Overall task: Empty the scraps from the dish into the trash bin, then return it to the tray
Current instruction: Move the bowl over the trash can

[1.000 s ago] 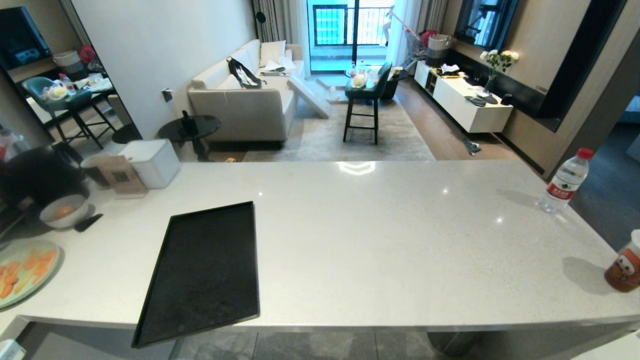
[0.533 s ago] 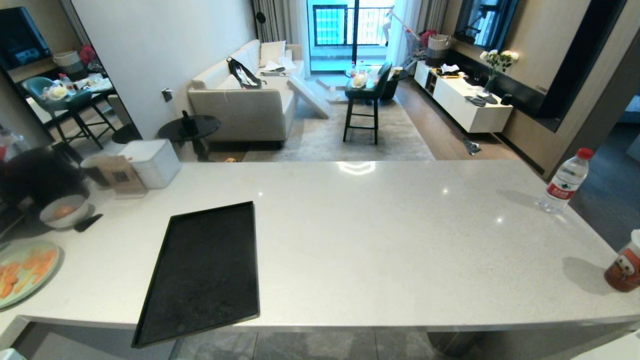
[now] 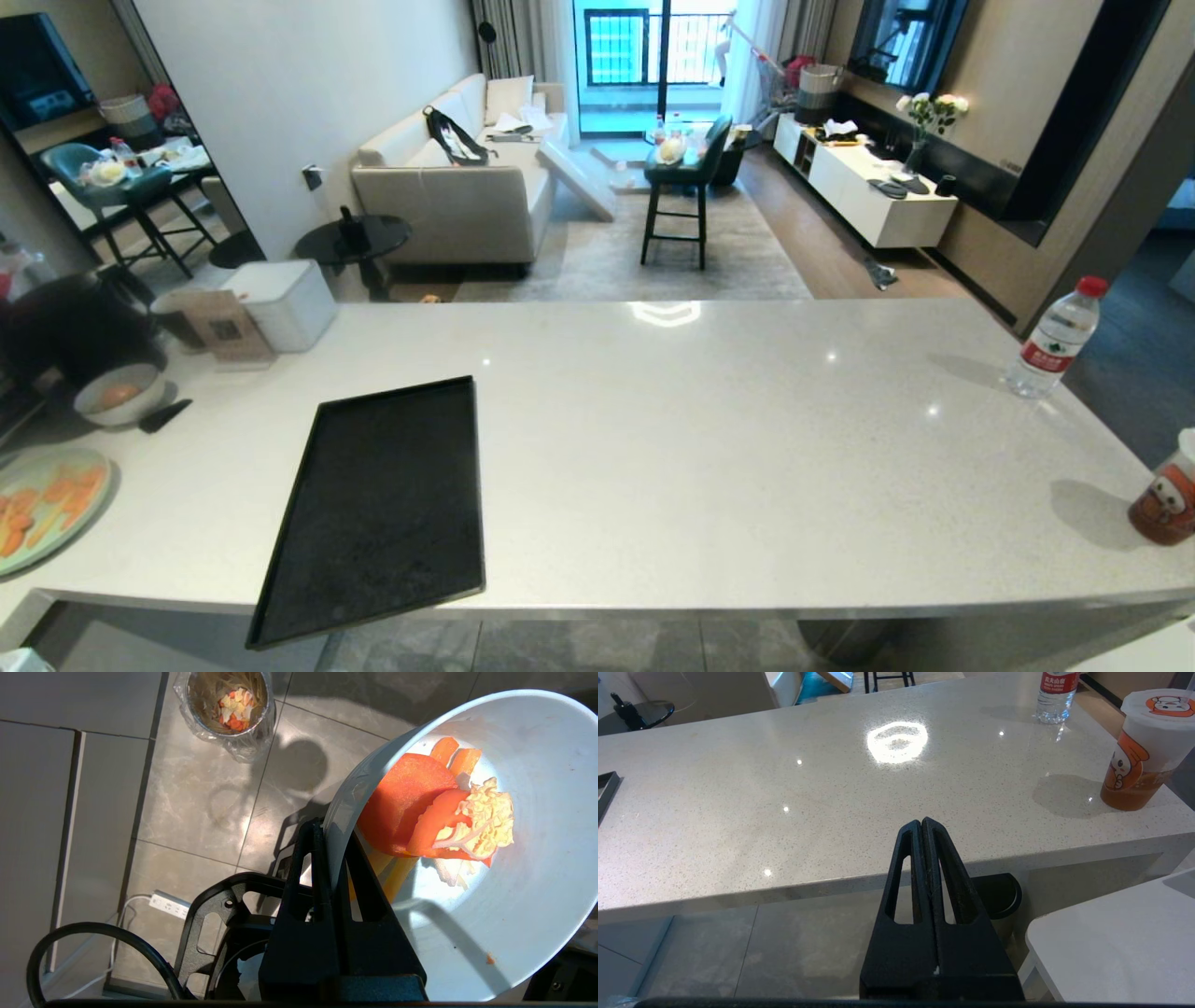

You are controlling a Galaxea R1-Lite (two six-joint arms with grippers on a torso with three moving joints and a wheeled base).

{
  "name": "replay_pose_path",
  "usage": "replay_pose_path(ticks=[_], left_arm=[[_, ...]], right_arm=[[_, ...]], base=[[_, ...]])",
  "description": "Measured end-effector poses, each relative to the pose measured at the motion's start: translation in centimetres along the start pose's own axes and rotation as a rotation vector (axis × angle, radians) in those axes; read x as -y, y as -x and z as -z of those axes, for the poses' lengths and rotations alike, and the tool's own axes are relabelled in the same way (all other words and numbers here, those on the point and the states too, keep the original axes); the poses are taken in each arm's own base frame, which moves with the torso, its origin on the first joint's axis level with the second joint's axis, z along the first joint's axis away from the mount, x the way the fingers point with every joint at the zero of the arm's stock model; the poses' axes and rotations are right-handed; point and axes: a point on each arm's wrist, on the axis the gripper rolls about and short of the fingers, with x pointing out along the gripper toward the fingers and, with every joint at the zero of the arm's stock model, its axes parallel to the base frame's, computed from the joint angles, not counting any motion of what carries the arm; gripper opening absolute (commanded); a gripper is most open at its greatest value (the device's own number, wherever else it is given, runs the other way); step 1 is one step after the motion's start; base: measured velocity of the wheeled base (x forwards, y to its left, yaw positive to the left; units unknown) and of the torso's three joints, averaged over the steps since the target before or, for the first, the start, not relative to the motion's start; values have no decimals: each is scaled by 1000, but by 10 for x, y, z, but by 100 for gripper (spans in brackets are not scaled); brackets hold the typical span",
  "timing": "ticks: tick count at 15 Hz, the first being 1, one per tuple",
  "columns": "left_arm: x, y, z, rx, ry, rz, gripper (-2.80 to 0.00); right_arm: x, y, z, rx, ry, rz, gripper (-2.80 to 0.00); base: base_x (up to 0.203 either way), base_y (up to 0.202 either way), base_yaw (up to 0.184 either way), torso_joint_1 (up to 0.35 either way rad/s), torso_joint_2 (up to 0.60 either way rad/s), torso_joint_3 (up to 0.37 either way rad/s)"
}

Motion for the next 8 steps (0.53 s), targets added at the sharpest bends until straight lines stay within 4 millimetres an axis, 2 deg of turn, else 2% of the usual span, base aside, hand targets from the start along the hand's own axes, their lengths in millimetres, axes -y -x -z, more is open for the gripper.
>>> replay_pose_path(ticks=[8], left_arm=[[0, -1, 0, -10, -6, -2, -280]], right_arm=[[0, 0, 0, 0, 0, 0, -280]], base=[[0, 0, 0, 0, 0, 0]])
